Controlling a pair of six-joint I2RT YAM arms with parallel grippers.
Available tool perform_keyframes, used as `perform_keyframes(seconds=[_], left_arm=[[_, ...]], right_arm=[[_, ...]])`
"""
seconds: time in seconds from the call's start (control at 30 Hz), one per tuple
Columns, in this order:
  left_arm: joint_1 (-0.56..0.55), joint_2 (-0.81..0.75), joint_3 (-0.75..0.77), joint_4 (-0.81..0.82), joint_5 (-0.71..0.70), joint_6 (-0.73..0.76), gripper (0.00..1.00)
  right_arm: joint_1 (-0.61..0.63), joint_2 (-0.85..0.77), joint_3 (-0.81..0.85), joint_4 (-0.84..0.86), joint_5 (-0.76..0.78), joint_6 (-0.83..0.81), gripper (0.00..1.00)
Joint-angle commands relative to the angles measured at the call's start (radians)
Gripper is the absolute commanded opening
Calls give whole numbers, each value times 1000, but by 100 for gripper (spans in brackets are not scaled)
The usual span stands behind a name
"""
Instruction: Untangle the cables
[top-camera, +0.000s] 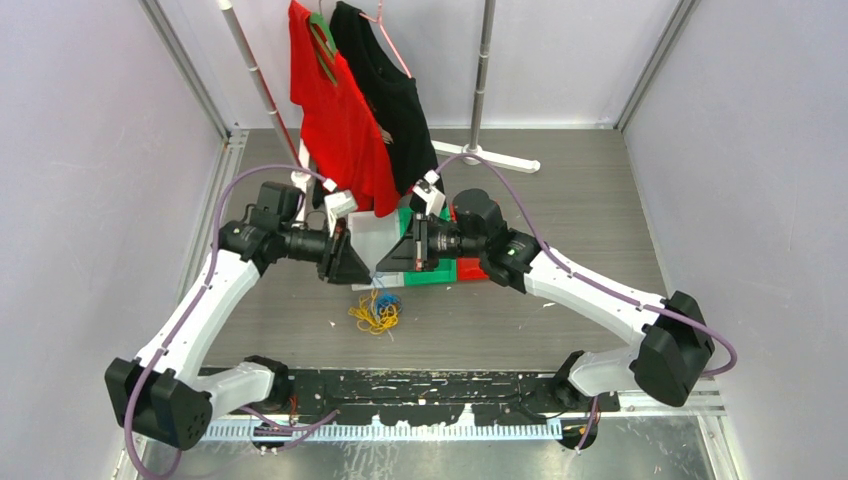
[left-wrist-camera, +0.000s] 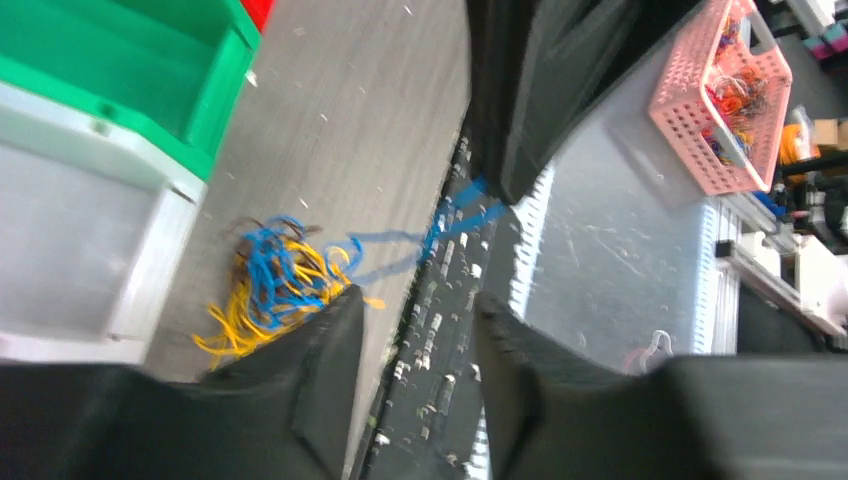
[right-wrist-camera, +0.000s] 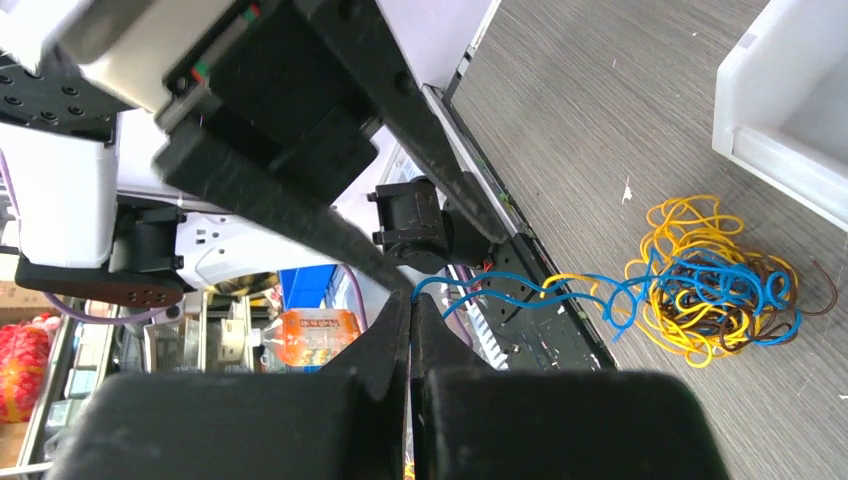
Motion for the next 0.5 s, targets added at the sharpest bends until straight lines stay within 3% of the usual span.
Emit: perform_keyframes(seconds=[0.0, 0.1, 0.3, 0.47], left_arm=[[-4, -38, 68, -319, 82, 341, 54], [-5, -44, 54, -311, 97, 365, 62], [-4, -2, 27, -114, 77, 212, 79], [-4, 31, 39, 36, 49, 46, 79]], right_arm=[[-13, -44, 7, 60, -51, 10, 1], [-13, -26, 18, 62, -84, 11, 1], [-13, -1, 46, 71, -129, 14, 1], [-13, 12, 61, 78, -161, 18, 1]])
